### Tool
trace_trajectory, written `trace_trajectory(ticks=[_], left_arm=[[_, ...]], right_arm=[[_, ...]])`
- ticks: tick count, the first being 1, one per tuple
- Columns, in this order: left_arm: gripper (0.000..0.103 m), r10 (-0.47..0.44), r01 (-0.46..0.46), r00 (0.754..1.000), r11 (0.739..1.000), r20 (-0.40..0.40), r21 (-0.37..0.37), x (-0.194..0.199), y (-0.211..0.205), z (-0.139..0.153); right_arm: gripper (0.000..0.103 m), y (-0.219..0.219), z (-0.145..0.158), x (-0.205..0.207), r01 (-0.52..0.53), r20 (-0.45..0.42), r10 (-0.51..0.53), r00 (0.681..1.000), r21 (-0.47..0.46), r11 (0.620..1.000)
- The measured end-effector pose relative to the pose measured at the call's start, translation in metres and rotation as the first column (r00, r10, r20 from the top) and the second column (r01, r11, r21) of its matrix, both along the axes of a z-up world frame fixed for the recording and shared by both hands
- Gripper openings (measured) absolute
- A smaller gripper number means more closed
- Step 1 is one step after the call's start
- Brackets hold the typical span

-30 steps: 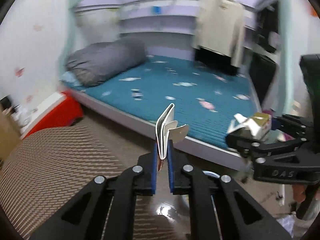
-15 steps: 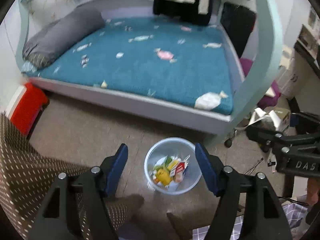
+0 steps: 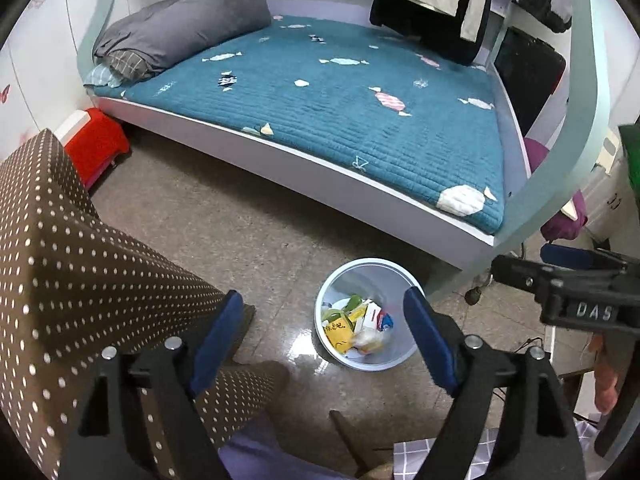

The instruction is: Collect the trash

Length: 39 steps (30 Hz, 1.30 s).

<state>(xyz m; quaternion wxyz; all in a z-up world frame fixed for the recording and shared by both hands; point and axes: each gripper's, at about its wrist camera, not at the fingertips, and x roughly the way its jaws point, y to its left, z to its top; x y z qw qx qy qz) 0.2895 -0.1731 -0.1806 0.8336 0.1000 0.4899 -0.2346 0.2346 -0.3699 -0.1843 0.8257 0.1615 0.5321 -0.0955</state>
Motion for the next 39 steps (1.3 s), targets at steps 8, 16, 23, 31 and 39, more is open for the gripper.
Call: trace_trajectory(ticks=[8,16,23,31,39], left_arm=[[0.081,0.060,-0.058,0.997,0.998,0.039,-0.035,-0.045,0.028,0.039],[0.083,0.181,-0.157,0.959,0.980,0.217,-0.126,-0.130,0.083,0.113],[0.084,0.269,-0.207,0.868,0.960,0.417,-0.189,-0.213,0.118,0.170],[0.084,0.378,-0.277,0.733,0.925,0.565,-0.260,-0.291,0.141,0.208],[0.084,0.411,-0.312,0.670,0.912,0.618,-0.268,-0.318,0.137,0.223]], right_arm=[[0.091,0.032,0.062,-0.070,0.006,0.176,0.011,0.984,-0.096,0.995],[0.092,0.077,0.129,-0.143,-0.046,0.388,0.112,0.915,-0.175,0.983],[0.095,0.122,0.181,-0.208,-0.084,0.581,0.239,0.778,-0.281,0.956],[0.096,0.144,0.204,-0.256,-0.121,0.675,0.317,0.667,-0.322,0.939],[0.096,0.149,0.211,-0.276,-0.126,0.716,0.339,0.611,-0.335,0.934]])
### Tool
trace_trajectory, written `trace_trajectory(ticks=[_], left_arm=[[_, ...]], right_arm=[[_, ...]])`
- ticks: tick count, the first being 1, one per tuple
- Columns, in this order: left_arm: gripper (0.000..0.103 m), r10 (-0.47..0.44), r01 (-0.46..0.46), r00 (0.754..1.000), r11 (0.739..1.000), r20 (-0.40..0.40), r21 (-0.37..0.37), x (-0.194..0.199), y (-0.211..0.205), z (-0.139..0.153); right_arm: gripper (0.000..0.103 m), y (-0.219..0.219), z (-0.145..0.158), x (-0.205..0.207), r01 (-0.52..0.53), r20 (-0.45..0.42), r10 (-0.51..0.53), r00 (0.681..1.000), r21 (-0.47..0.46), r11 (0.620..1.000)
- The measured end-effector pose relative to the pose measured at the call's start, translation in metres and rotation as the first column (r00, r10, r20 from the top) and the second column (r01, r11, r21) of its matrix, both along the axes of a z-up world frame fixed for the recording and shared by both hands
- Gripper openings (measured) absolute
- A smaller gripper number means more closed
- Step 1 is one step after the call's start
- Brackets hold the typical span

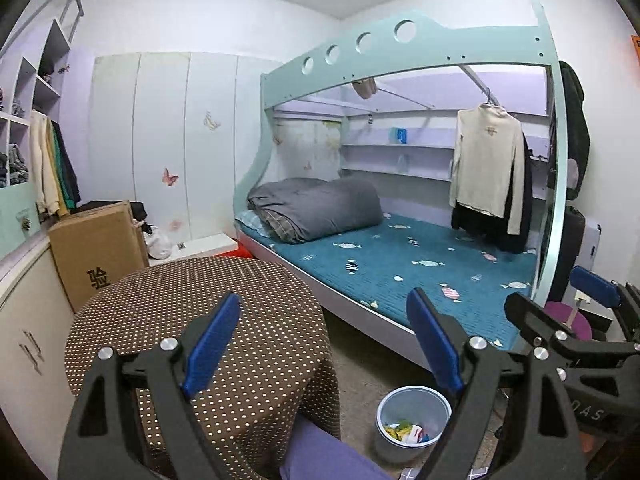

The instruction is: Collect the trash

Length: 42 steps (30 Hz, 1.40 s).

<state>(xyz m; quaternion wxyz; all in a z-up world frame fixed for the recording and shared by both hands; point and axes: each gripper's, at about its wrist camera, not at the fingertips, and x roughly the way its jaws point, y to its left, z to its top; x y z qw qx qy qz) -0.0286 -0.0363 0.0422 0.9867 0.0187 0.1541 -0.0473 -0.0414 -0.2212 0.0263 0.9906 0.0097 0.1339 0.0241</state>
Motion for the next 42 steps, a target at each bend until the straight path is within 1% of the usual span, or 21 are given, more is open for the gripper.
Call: trace_trajectory(ticks=[3,13,15,21,24,28,31,42], left_arm=[[0.084,0.009,-0.009,1.000,1.000,-0.011,0.006,0.000,0.002,0.000],[0.084,0.019,-0.019,1.000,1.000,-0.020,0.003,0.009,0.003,-0.003],[0.084,0.024,-0.024,1.000,1.000,-0.017,0.006,0.011,0.003,-0.005],[0.084,0.027,-0.026,0.999,1.000,-0.042,0.014,0.017,0.002,-0.011],[0.086,0.029,-0.029,0.998,1.000,-0.050,0.010,0.019,0.003,-0.012],[0.090,0.041,-0.041,0.998,0.999,-0.040,0.004,0.019,0.004,-0.011],[0.095,0.060,-0.060,0.998,0.998,-0.029,0.001,0.018,0.005,-0.010],[0.096,0.058,-0.059,0.997,0.998,-0.047,-0.021,0.019,0.008,-0.012]], right_arm=[[0.096,0.001,0.001,-0.002,-0.003,0.006,0.003,1.000,-0.013,1.000],[0.096,0.002,-0.002,0.005,-0.010,-0.003,0.010,1.000,-0.004,1.000],[0.096,0.001,-0.006,0.008,-0.009,-0.015,0.009,1.000,0.002,1.000],[0.096,0.004,-0.012,0.014,-0.013,-0.048,0.014,0.999,0.012,1.000],[0.096,0.002,-0.013,0.014,-0.018,-0.053,0.019,0.998,0.017,1.000],[0.096,0.001,-0.012,0.013,-0.024,-0.049,0.025,0.998,0.023,0.999],[0.096,0.000,-0.010,0.014,-0.026,-0.047,0.027,0.999,0.025,0.999],[0.096,0.003,-0.010,0.012,-0.033,-0.047,0.034,0.998,0.013,0.999]])
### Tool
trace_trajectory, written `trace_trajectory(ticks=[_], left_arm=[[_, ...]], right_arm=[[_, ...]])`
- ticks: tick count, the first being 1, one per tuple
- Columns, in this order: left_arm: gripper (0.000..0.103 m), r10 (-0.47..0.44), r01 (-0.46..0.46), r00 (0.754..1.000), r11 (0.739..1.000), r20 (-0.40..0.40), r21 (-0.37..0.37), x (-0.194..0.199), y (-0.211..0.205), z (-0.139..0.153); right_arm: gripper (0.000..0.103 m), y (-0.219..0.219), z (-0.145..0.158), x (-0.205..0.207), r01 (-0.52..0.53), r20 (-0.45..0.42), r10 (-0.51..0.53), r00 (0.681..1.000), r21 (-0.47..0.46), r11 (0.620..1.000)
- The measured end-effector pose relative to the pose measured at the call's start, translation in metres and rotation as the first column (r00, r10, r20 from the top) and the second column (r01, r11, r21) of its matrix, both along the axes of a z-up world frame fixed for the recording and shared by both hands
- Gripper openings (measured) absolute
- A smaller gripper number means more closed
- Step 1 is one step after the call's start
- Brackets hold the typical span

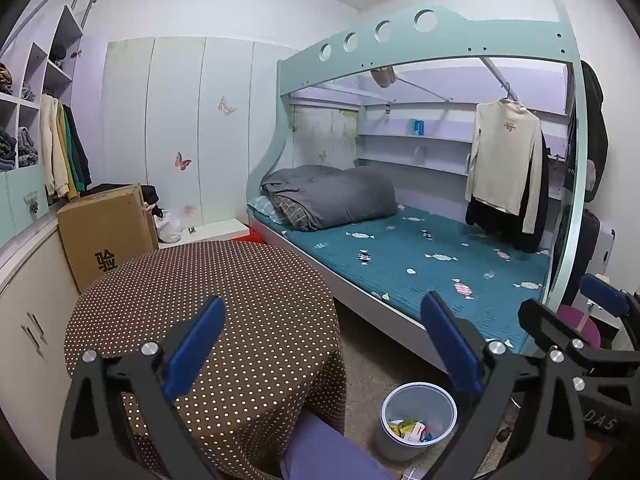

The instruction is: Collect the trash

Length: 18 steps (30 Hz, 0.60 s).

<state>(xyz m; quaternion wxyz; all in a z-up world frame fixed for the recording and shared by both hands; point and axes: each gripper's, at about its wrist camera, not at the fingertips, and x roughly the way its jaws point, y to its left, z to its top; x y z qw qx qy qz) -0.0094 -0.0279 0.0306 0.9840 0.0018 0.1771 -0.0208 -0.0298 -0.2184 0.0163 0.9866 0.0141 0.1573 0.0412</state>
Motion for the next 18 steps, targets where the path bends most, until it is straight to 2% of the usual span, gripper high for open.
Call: trace_trajectory(ticks=[18], left_arm=[[0.098,0.021,-0.021,1.000,1.000,-0.011,-0.004,-0.0023,0.0066,-0.0013]], right_arm=[[0.096,0.0051,0.0008,-0.0008,-0.007,-0.003,0.007,1.000,-0.002,1.000]])
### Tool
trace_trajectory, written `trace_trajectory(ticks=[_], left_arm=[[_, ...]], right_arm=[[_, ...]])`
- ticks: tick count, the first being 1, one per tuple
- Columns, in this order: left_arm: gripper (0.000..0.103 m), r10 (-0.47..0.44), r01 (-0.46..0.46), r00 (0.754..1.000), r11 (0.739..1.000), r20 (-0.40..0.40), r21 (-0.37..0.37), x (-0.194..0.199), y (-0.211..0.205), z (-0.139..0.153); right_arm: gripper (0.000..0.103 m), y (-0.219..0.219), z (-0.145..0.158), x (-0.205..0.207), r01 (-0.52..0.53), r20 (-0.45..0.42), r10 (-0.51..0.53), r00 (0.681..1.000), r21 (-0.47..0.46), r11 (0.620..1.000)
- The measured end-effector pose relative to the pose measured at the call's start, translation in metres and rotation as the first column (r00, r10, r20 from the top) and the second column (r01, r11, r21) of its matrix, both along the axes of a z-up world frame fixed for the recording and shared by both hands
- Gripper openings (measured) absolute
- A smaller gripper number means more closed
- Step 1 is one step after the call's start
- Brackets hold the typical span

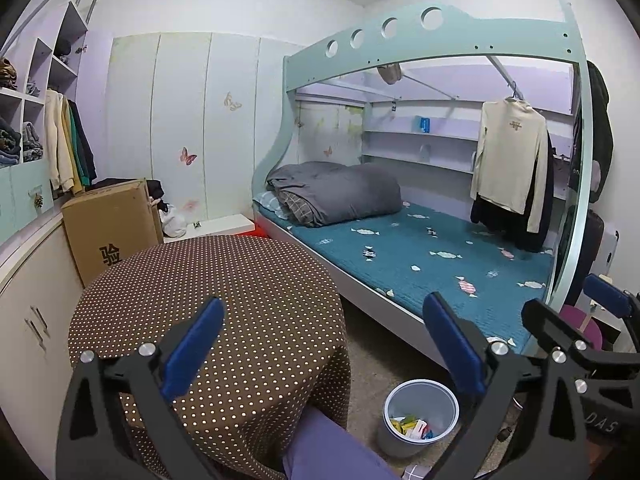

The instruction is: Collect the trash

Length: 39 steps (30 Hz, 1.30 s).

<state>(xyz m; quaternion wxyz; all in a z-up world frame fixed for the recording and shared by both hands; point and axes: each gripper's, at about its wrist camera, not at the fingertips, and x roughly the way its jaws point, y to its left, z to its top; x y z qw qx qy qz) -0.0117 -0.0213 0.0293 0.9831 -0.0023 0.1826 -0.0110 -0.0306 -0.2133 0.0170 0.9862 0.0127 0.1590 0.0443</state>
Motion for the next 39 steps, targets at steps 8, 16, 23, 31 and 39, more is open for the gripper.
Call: trace_trajectory(ticks=[8,16,23,31,39], left_arm=[[0.098,0.005,-0.005,1.000,1.000,0.000,0.000,-0.0016,0.0008,-0.0004],[0.098,0.008,-0.008,1.000,1.000,-0.002,0.000,-0.0022,0.0027,-0.0009],[0.098,0.010,-0.010,1.000,1.000,-0.003,-0.001,-0.0017,0.0034,-0.0017],[0.098,0.011,-0.011,1.000,1.000,-0.012,0.002,-0.0023,0.0028,-0.0031],[0.098,0.011,-0.011,1.000,1.000,-0.021,0.007,-0.0002,-0.0018,-0.0020]], right_arm=[[0.096,0.0002,0.0003,0.0002,-0.002,-0.002,0.002,1.000,0.002,1.000],[0.096,0.0009,-0.0001,-0.0002,-0.003,-0.003,0.003,1.000,0.003,1.000],[0.096,0.0022,-0.0020,0.0004,0.000,-0.004,0.000,1.000,0.001,1.000],[0.096,0.0037,-0.0053,0.0006,0.000,-0.010,0.000,1.000,0.004,1.000],[0.096,-0.0005,-0.0075,0.0019,-0.005,-0.019,0.005,1.000,0.009,1.000]])
